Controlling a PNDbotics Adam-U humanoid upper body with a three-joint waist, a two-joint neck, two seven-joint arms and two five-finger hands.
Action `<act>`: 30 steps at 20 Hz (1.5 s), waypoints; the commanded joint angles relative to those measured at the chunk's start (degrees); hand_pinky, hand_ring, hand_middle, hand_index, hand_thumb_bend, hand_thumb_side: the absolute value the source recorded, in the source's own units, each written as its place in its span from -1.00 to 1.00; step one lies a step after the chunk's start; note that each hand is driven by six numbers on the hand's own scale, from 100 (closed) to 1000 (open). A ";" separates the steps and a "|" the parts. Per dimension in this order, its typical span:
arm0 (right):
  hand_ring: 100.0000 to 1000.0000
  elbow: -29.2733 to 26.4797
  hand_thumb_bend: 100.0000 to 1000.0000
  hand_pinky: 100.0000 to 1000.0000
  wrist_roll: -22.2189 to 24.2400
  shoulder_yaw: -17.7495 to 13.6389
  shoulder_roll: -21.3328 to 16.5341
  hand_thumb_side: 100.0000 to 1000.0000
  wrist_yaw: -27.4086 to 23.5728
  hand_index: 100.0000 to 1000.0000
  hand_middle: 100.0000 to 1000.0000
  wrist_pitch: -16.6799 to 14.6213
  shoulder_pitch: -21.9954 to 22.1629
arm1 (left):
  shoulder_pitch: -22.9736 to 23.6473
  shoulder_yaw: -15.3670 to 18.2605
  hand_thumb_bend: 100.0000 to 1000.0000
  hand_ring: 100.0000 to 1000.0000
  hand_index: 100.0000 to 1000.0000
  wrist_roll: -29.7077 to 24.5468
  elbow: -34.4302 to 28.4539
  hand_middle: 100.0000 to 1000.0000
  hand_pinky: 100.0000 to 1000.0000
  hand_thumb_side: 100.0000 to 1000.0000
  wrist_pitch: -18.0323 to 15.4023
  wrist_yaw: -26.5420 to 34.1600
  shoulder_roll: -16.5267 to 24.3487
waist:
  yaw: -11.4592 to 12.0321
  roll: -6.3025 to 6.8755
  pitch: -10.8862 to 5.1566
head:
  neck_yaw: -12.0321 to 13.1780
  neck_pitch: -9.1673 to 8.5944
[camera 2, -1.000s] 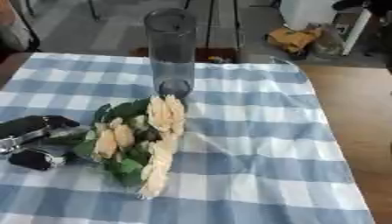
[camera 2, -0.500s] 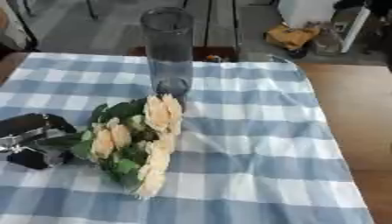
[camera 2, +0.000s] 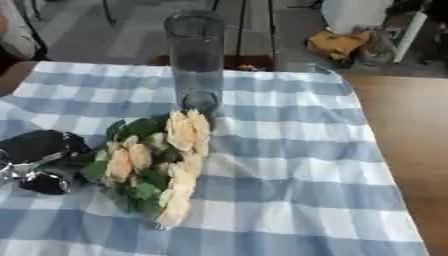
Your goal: Arrange flowers into the vase.
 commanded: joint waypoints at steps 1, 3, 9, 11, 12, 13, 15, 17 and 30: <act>0.51 -0.76 -1.00 0.31 0.00 -0.64 -1.16 1.00 -0.60 0.59 0.54 0.05 -0.82 | -0.13 -0.29 -0.38 -0.12 0.42 0.74 1.82 0.02 -0.38 -0.33 0.30 -1.23 0.20 | -0.07 -0.10 -0.76 | 0.22 -0.71; 0.51 -0.75 -1.00 0.31 0.02 -0.64 -1.13 1.00 -0.63 0.59 0.54 0.03 -0.86 | -0.23 -0.17 -0.44 -0.24 0.27 1.69 2.16 -0.11 -0.56 -0.47 0.62 -1.52 0.07 | -0.11 -0.16 -0.74 | 0.29 -0.82; 0.52 -0.77 -1.00 0.31 0.01 -0.75 -1.01 1.00 -0.62 0.59 0.54 0.06 -0.95 | -0.58 0.57 -0.66 -0.40 0.06 5.20 4.00 -0.25 -0.78 -0.72 1.87 -1.61 -0.64 | -0.19 -0.32 -0.64 | 0.34 -0.95; 0.52 -0.72 -1.00 0.31 0.00 -0.78 -1.03 1.00 -0.63 0.59 0.54 -0.01 -0.97 | -0.50 0.98 -0.85 -0.43 0.00 6.09 4.57 -0.29 -0.82 -0.74 2.43 -0.75 -0.73 | -0.22 -0.40 -0.61 | 0.15 -0.80; 0.52 -0.68 -1.00 0.31 -0.01 -0.80 -1.05 1.00 -0.62 0.59 0.54 -0.04 -0.96 | -0.47 1.05 -1.00 -0.46 -0.04 6.26 4.67 -0.31 -0.86 -0.75 2.59 -0.14 -0.74 | -0.22 -0.41 -0.61 | 0.09 -0.67; 0.52 -0.62 -1.00 0.31 -0.02 -0.85 -1.09 1.00 -0.58 0.59 0.54 -0.07 -0.93 | -0.42 1.12 -1.00 -0.47 -0.04 6.24 4.60 -0.32 -0.88 -0.70 2.70 0.98 -0.73 | -0.19 -0.41 -0.61 | 0.02 -0.46; 0.52 -0.57 -1.00 0.31 0.01 -0.86 -1.06 1.00 -0.52 0.59 0.54 -0.10 -0.90 | -0.36 1.37 -1.00 -0.47 -0.04 5.35 4.18 -0.32 -0.88 -0.68 3.06 4.26 -0.59 | -0.11 -0.40 -0.61 | -0.29 0.02; 0.52 -0.54 -1.00 0.31 0.02 -0.86 -1.08 1.00 -0.51 0.59 0.54 -0.11 -0.88 | -0.37 1.39 -1.00 -0.48 -0.03 4.01 3.40 -0.33 -0.89 -0.66 3.47 6.95 -0.19 | -0.06 -0.37 -0.64 | -0.50 0.30; 0.52 -0.89 -1.00 0.31 -0.09 -1.04 -1.04 1.00 -0.41 0.59 0.54 0.56 -0.71 | 0.15 2.36 -1.00 -0.54 -0.05 -0.67 0.39 -0.38 -0.97 -0.44 6.78 15.61 1.35 | 0.10 0.13 -0.92 | -1.96 1.49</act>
